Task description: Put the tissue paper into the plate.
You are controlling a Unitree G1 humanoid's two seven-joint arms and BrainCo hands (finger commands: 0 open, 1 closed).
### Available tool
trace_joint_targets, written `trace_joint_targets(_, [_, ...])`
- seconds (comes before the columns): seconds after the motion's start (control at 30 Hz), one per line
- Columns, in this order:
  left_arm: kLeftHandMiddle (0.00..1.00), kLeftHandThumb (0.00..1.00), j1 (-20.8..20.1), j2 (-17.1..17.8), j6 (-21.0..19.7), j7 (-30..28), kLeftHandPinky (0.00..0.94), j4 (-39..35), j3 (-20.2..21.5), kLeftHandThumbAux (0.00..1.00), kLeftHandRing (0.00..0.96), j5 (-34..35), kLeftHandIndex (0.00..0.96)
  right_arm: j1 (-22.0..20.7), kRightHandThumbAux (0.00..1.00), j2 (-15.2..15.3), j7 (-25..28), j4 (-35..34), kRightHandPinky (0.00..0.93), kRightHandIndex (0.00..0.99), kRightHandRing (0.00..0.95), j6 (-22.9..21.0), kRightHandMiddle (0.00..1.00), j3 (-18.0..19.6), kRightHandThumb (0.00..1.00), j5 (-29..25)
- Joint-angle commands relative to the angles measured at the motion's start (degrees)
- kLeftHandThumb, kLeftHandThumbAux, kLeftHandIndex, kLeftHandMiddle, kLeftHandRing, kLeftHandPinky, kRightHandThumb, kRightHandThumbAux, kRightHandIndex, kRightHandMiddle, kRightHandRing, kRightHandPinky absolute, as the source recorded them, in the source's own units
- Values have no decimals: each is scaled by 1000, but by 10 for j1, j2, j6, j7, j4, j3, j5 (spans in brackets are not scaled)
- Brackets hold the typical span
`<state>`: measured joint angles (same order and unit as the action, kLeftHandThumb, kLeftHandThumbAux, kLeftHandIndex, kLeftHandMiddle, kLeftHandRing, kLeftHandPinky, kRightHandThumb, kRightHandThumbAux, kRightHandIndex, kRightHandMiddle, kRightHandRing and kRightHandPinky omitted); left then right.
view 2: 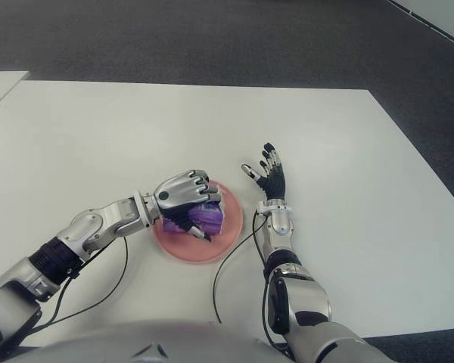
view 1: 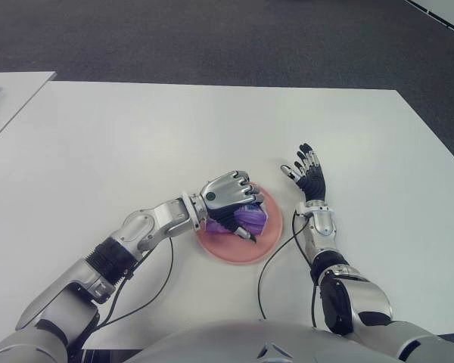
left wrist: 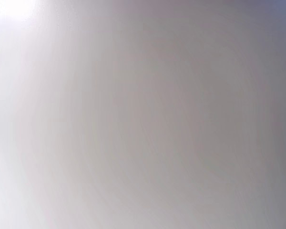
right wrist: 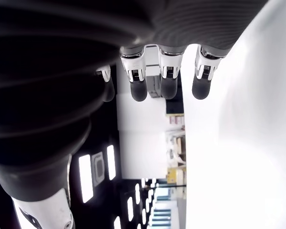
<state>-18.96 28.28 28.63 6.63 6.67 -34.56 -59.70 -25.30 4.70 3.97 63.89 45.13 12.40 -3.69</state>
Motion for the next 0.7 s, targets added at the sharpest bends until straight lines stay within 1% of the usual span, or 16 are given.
trace_joint_targets(0.03, [0,99,25,8,-18,-33,0,9,-5,200,0,-4,0,25,783,-6,0,20,18,6,0,-19,0,0,80,-3])
trace_joint_targets(0.37, [0,87,29,4,-32,-34,0,5,-1,213,0,13,0,25,783,-6,1,20,18,6,0,-19,0,0,80,-4])
trace_joint_targets(0.7, [0,52,26,5,-34,-40,0,6,1,223,0,27,0,24,783,-5,1,21,18,6,0,-19,0,1,80,-4])
